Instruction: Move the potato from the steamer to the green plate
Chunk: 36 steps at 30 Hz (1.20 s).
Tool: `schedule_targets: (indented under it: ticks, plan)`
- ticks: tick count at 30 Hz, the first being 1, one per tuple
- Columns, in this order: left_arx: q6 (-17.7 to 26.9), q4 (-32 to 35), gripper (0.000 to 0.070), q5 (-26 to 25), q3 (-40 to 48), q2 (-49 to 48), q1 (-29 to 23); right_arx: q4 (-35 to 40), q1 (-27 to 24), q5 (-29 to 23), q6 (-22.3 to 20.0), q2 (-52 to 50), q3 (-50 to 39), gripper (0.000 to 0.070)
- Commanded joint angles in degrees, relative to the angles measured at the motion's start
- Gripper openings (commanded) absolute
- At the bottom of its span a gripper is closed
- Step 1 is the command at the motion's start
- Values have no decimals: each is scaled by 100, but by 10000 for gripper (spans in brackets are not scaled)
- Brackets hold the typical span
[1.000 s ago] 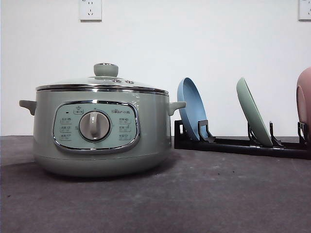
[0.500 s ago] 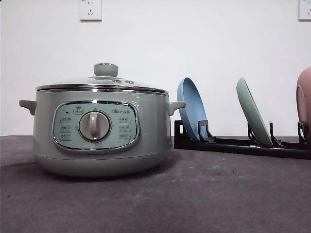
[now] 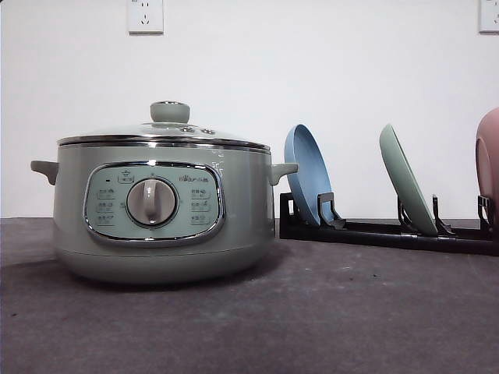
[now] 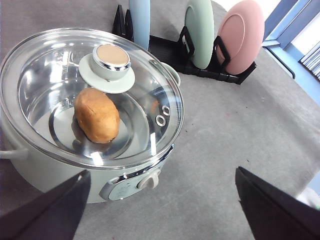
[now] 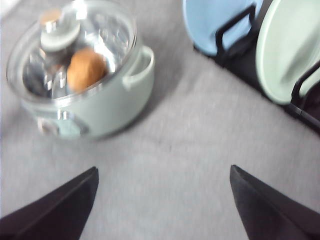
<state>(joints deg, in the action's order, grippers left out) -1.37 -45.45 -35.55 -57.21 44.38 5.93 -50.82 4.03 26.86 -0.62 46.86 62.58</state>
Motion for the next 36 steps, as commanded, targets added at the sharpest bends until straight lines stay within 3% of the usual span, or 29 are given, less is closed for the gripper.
schedule_targets:
  ticks: [1,7,24,36]
  plan:
    - [68,44,595,-28,-144,50,20,253,7,-10,439,100,122,531]
    - [68,42,595,-28,-144,50,20,929,7,-145,935,668,336,530]
    - [70,37,595,-28,-144,50,20,1405,7,-615,944,3908,2517,529]
    - [68,35,595,-28,-144,50,20,2096,24,-935,968,5204,2755,527]
